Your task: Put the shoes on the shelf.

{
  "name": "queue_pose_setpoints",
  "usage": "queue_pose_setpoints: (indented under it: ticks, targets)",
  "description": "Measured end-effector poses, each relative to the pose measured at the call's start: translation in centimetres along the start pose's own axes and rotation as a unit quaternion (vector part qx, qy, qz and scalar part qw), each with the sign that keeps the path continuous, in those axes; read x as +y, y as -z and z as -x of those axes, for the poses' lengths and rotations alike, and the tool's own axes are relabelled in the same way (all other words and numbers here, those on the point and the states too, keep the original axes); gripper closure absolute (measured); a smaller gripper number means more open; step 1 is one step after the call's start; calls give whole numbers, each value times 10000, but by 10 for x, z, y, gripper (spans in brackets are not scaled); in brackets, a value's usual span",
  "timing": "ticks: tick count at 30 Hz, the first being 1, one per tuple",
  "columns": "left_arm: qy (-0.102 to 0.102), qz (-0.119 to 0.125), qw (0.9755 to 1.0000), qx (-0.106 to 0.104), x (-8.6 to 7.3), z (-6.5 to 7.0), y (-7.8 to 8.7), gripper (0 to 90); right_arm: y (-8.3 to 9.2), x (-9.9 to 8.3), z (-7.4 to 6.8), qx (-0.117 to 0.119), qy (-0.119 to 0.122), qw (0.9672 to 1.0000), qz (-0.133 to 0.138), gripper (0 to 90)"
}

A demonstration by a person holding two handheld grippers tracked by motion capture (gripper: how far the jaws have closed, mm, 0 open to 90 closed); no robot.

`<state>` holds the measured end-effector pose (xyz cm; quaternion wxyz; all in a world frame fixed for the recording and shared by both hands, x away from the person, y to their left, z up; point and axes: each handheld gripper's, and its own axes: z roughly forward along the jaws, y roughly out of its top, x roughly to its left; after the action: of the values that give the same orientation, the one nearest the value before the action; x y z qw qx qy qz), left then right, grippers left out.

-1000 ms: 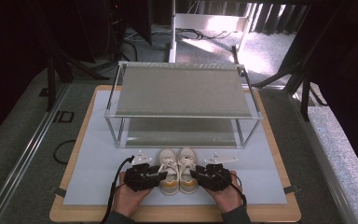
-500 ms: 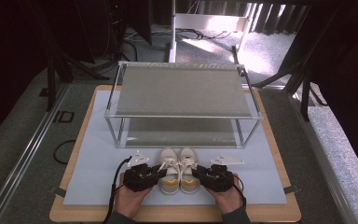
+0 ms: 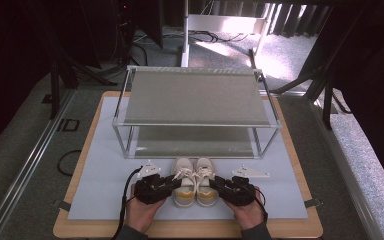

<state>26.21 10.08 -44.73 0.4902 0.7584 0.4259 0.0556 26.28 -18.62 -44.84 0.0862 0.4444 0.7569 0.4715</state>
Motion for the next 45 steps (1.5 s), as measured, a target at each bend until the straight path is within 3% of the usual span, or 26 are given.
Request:
queue_pose_setpoints:
  ticks: [12,45]
  targets:
    - [96,160,9997,-162,9,-5,-9,703,5,7,10,-46,-143,9997,185,724]
    - [123,422,9990,58,37,-15,-32,702,-8,34,31,-258,-144,9987,424,725]
